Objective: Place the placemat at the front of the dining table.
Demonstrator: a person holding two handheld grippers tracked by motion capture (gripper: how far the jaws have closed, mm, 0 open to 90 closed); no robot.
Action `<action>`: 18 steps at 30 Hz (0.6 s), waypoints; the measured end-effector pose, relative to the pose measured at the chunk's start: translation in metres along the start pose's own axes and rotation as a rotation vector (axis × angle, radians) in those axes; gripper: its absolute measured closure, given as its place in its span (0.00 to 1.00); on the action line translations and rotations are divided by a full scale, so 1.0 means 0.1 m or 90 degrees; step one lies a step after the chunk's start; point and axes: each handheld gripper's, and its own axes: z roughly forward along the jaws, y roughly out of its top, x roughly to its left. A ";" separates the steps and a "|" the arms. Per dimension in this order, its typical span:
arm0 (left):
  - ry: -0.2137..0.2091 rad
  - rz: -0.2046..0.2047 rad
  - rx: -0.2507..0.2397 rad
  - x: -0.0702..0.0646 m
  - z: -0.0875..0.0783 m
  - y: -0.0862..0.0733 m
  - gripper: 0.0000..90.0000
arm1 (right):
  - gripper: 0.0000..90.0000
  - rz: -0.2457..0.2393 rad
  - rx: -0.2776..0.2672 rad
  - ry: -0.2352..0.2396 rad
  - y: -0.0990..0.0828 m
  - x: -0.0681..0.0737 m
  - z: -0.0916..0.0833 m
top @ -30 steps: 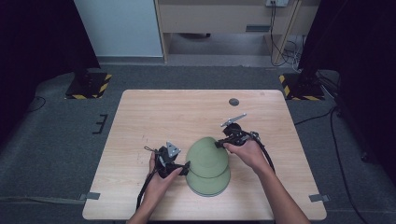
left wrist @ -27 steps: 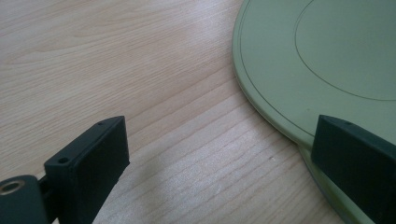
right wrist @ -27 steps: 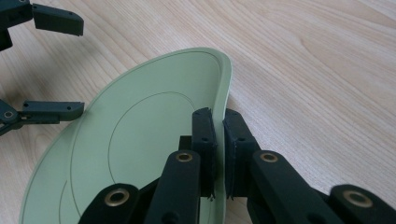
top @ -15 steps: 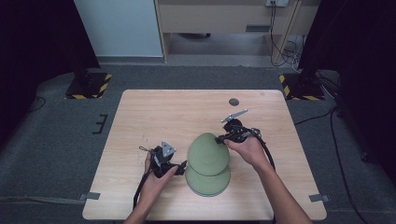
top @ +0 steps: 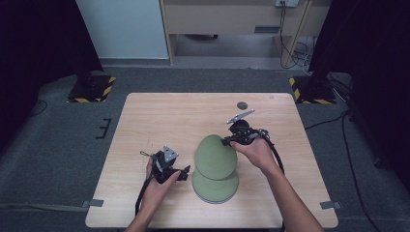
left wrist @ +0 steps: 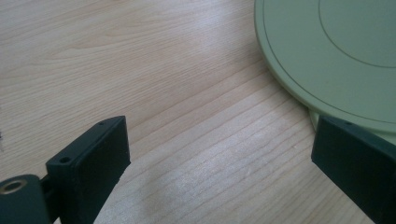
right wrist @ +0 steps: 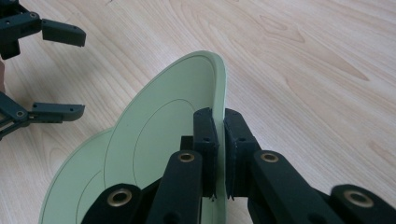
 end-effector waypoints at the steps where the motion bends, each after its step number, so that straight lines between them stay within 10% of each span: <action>1: 0.000 -0.001 0.000 0.00 0.00 0.00 0.04 | 0.95 -0.004 -0.001 -0.002 0.00 -0.01 0.00; 18: 0.004 0.003 -0.001 0.02 -0.01 -0.01 0.04 | 0.95 -0.004 0.004 -0.016 0.10 -0.03 -0.05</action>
